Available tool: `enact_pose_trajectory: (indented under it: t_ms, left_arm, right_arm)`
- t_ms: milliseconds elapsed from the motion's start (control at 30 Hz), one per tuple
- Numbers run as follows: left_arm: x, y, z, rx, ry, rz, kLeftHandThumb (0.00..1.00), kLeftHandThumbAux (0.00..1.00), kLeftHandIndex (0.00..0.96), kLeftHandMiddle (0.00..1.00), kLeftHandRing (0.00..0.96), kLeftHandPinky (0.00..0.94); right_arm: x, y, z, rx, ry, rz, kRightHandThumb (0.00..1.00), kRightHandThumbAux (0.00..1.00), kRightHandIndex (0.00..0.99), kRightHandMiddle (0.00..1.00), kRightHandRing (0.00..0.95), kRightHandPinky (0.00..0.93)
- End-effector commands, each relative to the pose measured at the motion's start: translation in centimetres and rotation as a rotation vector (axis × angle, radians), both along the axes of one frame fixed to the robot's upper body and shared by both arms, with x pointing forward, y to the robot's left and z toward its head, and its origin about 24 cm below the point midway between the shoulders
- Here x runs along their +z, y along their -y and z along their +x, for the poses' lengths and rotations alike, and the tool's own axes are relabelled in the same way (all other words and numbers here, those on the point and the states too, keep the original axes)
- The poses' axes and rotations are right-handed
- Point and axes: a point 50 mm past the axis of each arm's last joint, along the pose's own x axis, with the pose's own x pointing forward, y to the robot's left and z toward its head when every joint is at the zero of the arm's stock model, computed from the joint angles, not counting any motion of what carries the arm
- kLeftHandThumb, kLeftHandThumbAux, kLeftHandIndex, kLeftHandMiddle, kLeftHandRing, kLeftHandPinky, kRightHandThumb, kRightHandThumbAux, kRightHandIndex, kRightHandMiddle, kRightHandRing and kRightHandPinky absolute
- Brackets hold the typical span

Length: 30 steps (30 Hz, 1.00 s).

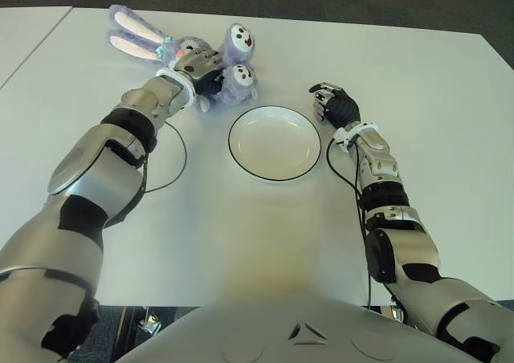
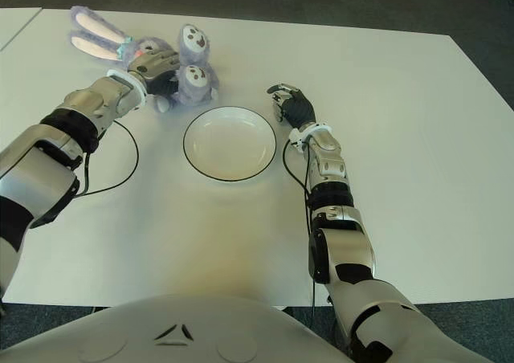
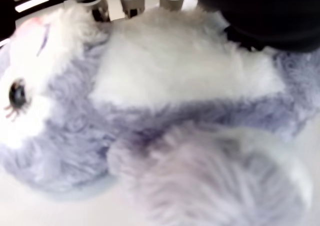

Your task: Put the doll into the plate.

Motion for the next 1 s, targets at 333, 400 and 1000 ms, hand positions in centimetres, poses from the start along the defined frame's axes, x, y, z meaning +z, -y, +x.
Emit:
enact_pose_trajectory:
  t_ms: [333, 400, 1000]
  left_arm:
    - [-5.2, -1.6, -2.0, 0.023, -0.121, 0.196, 0.602, 0.124, 0.0, 0.0, 0.0, 0.002]
    - [-5.2, -1.7, -2.0, 0.027, -0.112, 0.182, 0.597, 0.125, 0.0, 0.0, 0.0, 0.038]
    - [-5.4, -2.2, -2.2, 0.13, -0.148, -0.023, 0.689, 0.262, 0.0, 0.318, 0.478, 0.61]
  right_arm:
    - [-3.6, 0.5, -1.5, -0.022, -0.172, -0.006, 0.691, 0.728, 0.437, 0.879, 0.867, 0.86]
    - [-3.6, 0.5, -1.5, -0.022, -0.172, -0.005, 0.691, 0.728, 0.437, 0.878, 0.866, 0.857]
    - [-3.6, 0.8, -1.5, -0.019, -0.177, -0.006, 0.691, 0.728, 0.437, 0.879, 0.868, 0.859]
